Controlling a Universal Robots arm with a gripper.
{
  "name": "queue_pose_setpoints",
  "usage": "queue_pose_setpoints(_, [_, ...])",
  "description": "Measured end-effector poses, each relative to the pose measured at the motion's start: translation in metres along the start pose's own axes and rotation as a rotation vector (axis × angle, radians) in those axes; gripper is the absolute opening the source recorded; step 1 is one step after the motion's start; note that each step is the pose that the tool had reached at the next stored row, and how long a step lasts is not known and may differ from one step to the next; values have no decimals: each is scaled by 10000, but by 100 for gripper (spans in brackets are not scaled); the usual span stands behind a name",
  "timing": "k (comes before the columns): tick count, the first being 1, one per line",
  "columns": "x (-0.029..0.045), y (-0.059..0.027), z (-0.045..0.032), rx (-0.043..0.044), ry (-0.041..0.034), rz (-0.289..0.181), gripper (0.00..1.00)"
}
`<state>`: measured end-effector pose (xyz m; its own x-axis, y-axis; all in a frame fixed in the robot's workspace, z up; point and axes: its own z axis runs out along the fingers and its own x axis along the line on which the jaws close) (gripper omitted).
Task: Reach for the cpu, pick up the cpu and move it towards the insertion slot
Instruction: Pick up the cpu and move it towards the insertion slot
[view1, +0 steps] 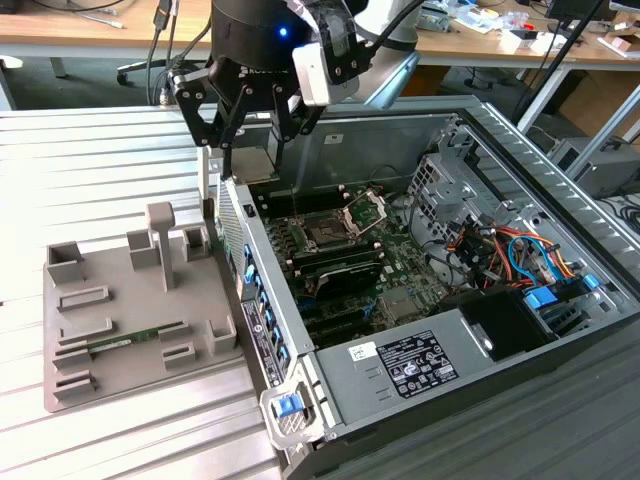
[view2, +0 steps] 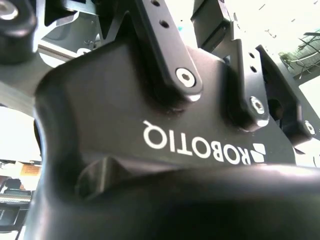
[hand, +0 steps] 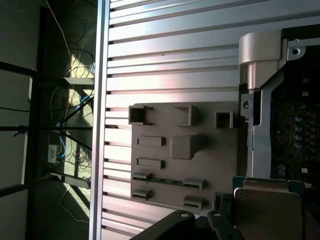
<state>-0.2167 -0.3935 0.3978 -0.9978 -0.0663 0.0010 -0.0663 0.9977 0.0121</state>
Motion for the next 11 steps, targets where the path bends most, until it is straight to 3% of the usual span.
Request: queue_pose_setpoints(11, [-84,-6,0,0,0,0,55])
